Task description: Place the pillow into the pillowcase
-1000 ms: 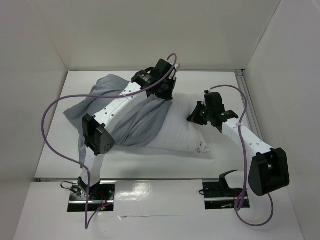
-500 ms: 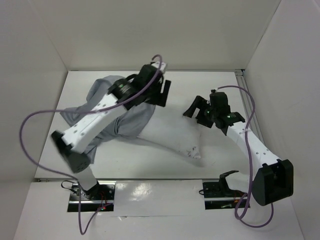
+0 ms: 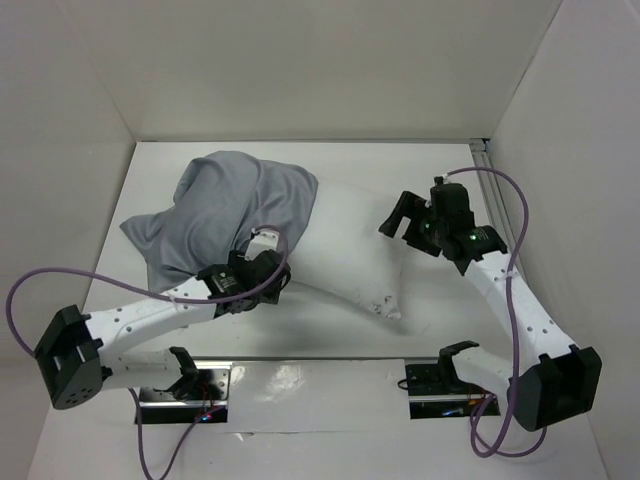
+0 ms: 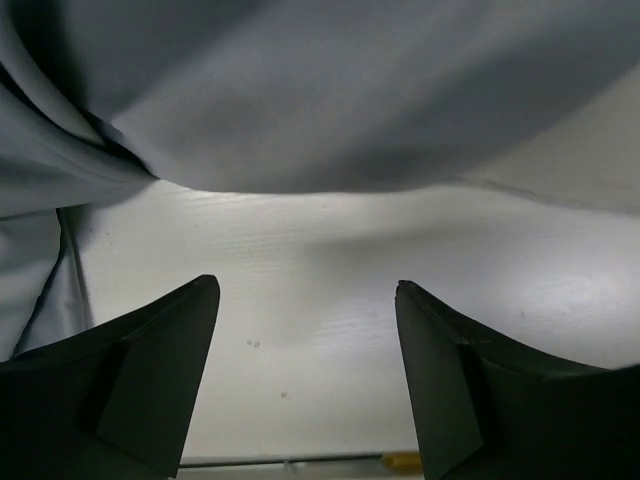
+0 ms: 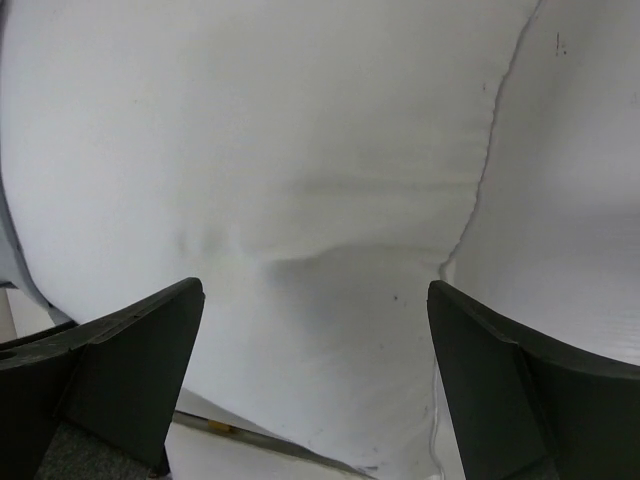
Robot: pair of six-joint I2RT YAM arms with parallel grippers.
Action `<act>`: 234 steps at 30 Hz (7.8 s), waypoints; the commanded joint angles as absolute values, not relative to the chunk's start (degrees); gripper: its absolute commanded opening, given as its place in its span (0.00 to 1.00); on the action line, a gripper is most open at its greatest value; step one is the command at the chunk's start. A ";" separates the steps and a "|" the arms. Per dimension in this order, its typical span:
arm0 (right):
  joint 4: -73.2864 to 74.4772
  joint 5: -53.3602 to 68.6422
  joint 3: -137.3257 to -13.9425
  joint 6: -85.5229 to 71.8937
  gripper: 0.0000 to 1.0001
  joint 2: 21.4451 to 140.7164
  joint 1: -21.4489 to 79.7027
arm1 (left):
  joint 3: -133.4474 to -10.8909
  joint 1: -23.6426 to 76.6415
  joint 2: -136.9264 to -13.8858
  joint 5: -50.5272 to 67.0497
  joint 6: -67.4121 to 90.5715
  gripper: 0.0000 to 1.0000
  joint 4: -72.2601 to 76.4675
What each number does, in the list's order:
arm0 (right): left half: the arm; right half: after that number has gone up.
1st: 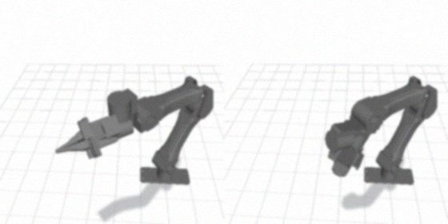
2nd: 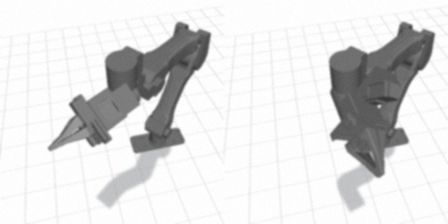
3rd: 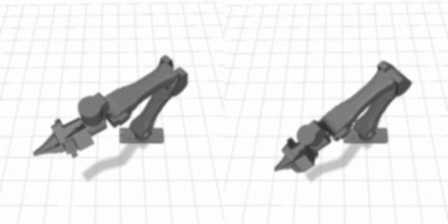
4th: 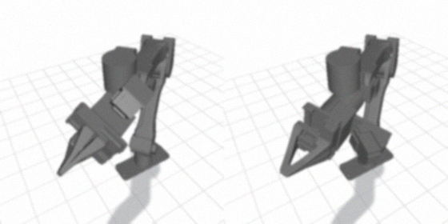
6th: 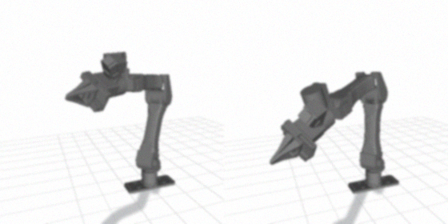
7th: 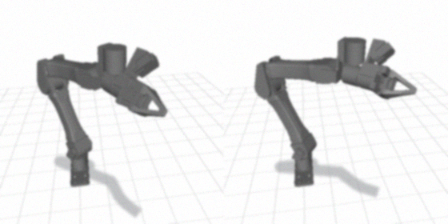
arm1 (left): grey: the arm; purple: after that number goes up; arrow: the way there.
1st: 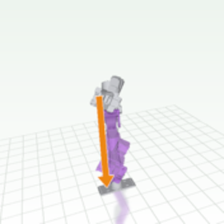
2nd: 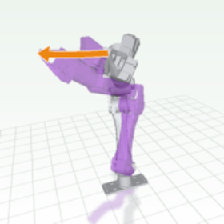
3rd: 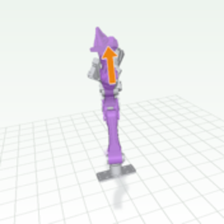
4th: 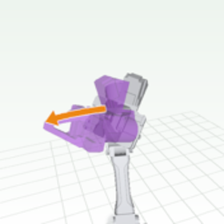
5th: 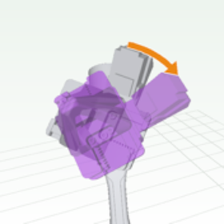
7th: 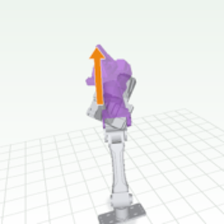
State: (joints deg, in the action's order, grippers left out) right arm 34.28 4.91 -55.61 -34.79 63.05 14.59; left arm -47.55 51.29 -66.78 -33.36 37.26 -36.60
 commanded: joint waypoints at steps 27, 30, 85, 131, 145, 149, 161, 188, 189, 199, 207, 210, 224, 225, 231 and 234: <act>43.24 18.01 -46.95 -25.84 1.00 59.24 14.33 | -48.24 51.67 -76.82 -43.78 42.01 0.00 -17.67; 37.83 22.48 -42.21 -26.80 1.00 58.71 14.94 | -50.79 54.14 -75.42 -39.23 40.35 0.00 -18.28; 36.31 -8.87 -83.36 -33.50 0.95 79.34 12.85 | -138.95 37.71 -115.40 -20.97 15.21 0.99 -48.89; 21.20 20.98 -73.39 -23.38 1.00 96.67 -3.34 | -113.37 31.38 -112.41 -27.63 27.26 0.00 -44.48; -5.46 31.03 -58.63 -43.08 0.00 84.74 14.94 | -137.05 45.19 -122.62 20.37 22.59 0.00 -40.97; 1.05 30.40 -56.43 -39.38 0.00 80.70 14.41 | -127.10 38.69 -115.23 20.57 22.59 0.00 -37.79; 14.04 24.71 -46.23 -36.23 0.91 66.90 17.58 | -116.74 36.56 -100.66 7.58 18.72 0.85 -47.46; 27.86 14.06 -52.65 -30.06 1.00 63.54 17.05 | -62.75 50.55 -96.32 -41.39 37.52 0.74 -16.96; 27.86 14.06 -52.65 -30.06 1.00 63.54 17.05 | -64.23 49.58 -97.46 -43.14 37.53 0.72 -17.57; 26.38 20.29 -52.65 -27.08 1.00 68.72 16.52 | -68.91 47.72 -99.41 -50.01 43.07 0.00 -27.86; 18.57 29.52 -53.96 -26.79 0.51 79.44 17.14 | -73.81 54.65 -92.37 -38.87 36.67 0.00 -29.27; 10.91 46.60 -57.64 -29.52 0.00 88.82 17.67 | -84.08 57.38 -93.07 -25.79 32.27 0.00 -28.74; 7.70 43.43 -55.20 -35.08 0.00 78.06 16.88 | -122.14 49.58 -93.33 11.77 23.73 0.00 -38.65; 10.17 42.29 -55.20 -33.33 0.00 76.39 16.88 | -123.04 48.96 -93.34 13.26 24.43 0.00 -39.54; 32.40 31.39 -55.72 -25.85 0.00 62.15 16.88 | -126.99 47.47 -93.94 10.29 25.58 0.00 -42.97; 41.82 28.92 -56.25 -23.83 0.00 58.10 16.88 | -130.95 43.43 -100.07 10.81 26.19 0.00 -44.03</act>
State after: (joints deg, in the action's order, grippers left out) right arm 26.44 32.38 -55.88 -28.34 59.92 15.62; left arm -124.18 46.39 -97.25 8.38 25.63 -58.22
